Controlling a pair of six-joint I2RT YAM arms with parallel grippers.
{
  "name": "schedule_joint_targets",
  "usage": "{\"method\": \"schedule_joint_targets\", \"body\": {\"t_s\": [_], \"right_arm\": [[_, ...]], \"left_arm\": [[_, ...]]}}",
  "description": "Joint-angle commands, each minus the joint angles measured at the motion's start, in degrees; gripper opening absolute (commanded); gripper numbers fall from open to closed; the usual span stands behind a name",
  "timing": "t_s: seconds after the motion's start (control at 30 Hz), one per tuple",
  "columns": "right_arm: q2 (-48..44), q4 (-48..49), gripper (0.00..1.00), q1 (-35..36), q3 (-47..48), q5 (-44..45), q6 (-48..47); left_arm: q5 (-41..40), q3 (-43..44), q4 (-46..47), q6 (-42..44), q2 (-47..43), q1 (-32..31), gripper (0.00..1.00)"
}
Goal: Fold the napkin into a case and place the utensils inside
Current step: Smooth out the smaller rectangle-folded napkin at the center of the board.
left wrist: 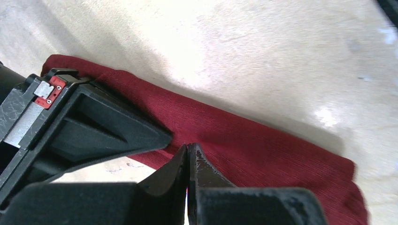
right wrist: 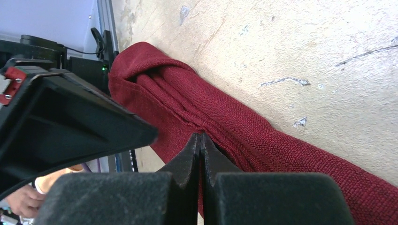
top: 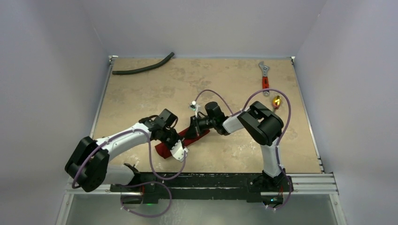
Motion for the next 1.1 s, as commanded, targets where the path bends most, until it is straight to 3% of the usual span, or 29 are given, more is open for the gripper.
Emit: {"method": "schedule_joint_targets", "body": {"t_s": [0.0,0.23,0.43,0.7,1.07], "right_arm": [[0.46,-8.78,0.0,-0.21,0.07,8.83,-4.33],[-4.22,-14.8,0.0,-2.26,-1.83,13.02,-8.41],[-5.87,-17.63,0.0,-3.24,-2.79,14.61,-11.06],[-8.37,-14.6,0.0,1.35,2.9,9.65,-8.78],[-0.51,-7.88,0.0,7.71,9.03,5.07,-2.58]], "left_arm": [[0.98,0.87,-13.73,2.39,-3.35,0.24,0.0],[-6.0,-2.82,-11.56,3.55,0.53,1.37,0.0],[-5.46,-2.92,-9.02,3.73,1.51,4.68,0.0],[-3.27,-3.12,-5.04,1.75,1.74,4.85,0.0],[-1.58,-5.16,-2.83,1.31,-1.0,4.85,0.0]]}}
